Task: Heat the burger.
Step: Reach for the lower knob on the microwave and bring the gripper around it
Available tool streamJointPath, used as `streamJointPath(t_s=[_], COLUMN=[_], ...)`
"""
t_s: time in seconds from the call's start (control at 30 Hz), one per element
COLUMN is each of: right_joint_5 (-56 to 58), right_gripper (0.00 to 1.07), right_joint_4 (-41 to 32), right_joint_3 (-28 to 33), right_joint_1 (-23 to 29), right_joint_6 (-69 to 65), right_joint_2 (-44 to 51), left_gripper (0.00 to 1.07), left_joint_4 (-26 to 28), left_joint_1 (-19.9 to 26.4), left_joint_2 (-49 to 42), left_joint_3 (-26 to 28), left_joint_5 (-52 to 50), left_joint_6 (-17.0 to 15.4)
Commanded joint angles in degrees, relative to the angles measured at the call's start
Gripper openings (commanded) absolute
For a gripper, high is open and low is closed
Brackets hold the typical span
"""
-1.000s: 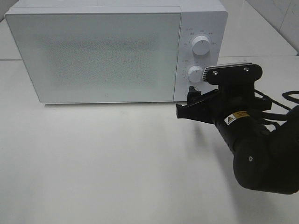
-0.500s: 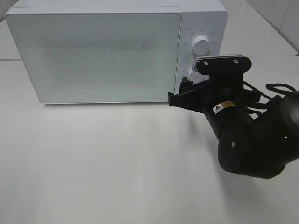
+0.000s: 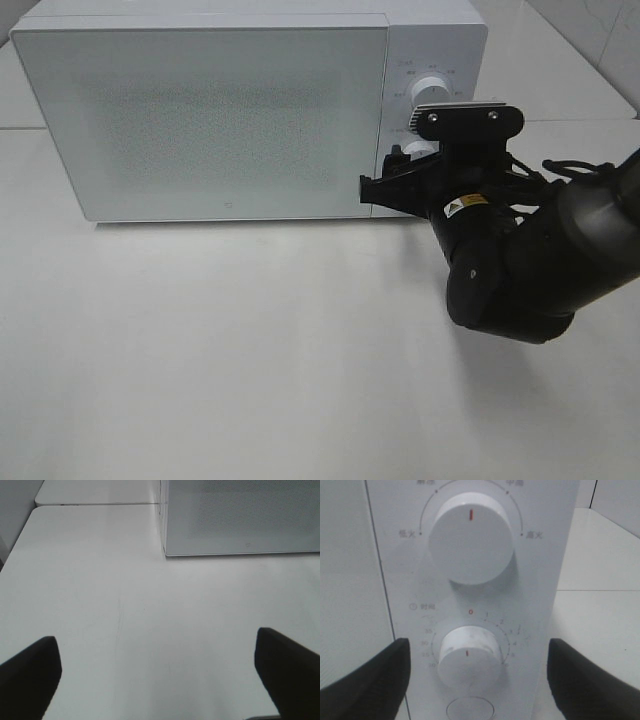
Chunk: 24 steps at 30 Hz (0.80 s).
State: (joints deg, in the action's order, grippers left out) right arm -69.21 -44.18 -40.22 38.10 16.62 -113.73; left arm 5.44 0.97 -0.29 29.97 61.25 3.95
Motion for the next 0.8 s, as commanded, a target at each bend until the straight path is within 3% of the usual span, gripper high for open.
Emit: streamJointPath(t_s=[0.03, 0.8], right_joint_5=[-6.0, -4.9], right_gripper=[0.74, 0.74], right_joint_4=[0.8, 2.2], right_joint_3=[-1.4, -6.3], right_joint_1=[-0.7, -2.7], right_joint_6=[-0.1, -1.5], right_joint_2=[-0.6, -5.7], left_gripper=[0.99, 0.99], left_joint_4=[-0.2, -0.2], left_joint_1=[0.2, 0.2], left_joint_2=[-0.9, -0.9], left_joint_3=[-0.1, -0.1], left_joint_5=[0.2, 0.2], left_joint_6=[-0.2, -0.2])
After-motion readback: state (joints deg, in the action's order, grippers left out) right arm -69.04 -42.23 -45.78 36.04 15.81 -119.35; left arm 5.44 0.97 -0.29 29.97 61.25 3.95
